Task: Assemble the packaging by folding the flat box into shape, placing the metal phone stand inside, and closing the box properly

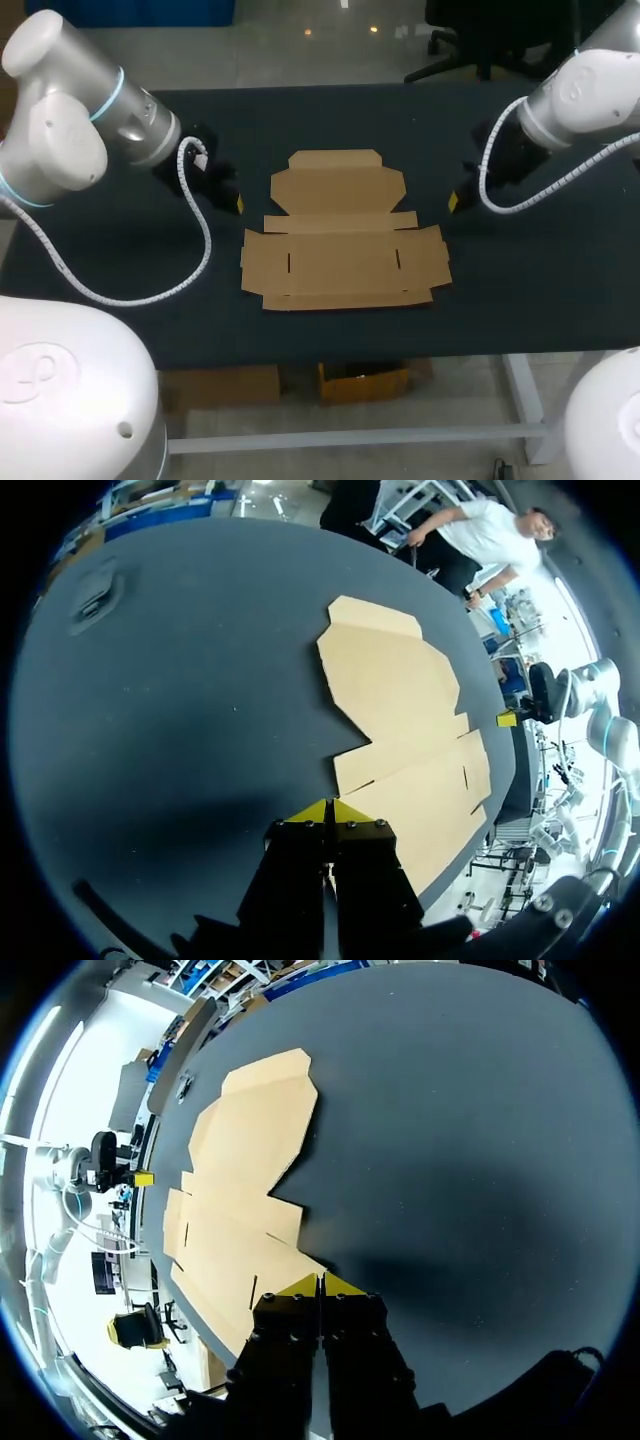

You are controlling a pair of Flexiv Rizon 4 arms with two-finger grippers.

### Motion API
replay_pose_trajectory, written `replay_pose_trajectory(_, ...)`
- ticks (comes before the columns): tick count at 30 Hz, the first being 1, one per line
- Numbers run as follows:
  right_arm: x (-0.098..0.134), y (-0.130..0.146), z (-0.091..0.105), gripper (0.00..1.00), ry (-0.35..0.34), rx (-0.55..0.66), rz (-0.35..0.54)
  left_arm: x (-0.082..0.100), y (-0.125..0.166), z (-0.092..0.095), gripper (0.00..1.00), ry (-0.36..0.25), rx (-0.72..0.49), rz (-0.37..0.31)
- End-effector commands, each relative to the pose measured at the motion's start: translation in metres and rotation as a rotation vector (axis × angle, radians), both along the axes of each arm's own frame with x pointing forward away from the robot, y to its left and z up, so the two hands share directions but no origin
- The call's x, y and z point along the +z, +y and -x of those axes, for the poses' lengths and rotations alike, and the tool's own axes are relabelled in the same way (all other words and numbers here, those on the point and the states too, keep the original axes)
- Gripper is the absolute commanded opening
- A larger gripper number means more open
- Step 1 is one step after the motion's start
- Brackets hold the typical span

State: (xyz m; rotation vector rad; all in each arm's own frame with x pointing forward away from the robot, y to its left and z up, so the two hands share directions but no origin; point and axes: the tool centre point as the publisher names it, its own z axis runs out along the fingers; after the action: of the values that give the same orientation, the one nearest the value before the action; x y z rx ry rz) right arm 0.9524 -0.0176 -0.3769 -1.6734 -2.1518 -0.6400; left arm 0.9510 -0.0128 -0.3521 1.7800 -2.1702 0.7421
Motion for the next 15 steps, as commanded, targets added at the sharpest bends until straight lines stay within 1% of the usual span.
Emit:
replay_pose_trajectory(1,-0.0025,-0.0037,0.0056,0.0,-0.012,-0.005,-0.009,0.0012,0.0056,-0.0083,0.0,0.019,-0.015,0.007)
replay_pose_trajectory(11,-0.0025,-0.0037,0.0056,0.0,-0.012,-0.005,-0.009,0.0012,0.0056,-0.0083,0.0,0.019,-0.015,0.007)
replay_pose_trajectory(12,-0.0025,-0.0037,0.0056,0.0,-0.012,-0.005,-0.009,-0.001,0.0033,-0.0094,0.0,0.007,-0.021,0.005)
replay_pose_trajectory(15,-0.0101,0.002,-0.0012,0.0,-0.024,0.01,-0.048,-0.0048,0.0013,-0.0126,0.0,-0.012,-0.033,0.022)
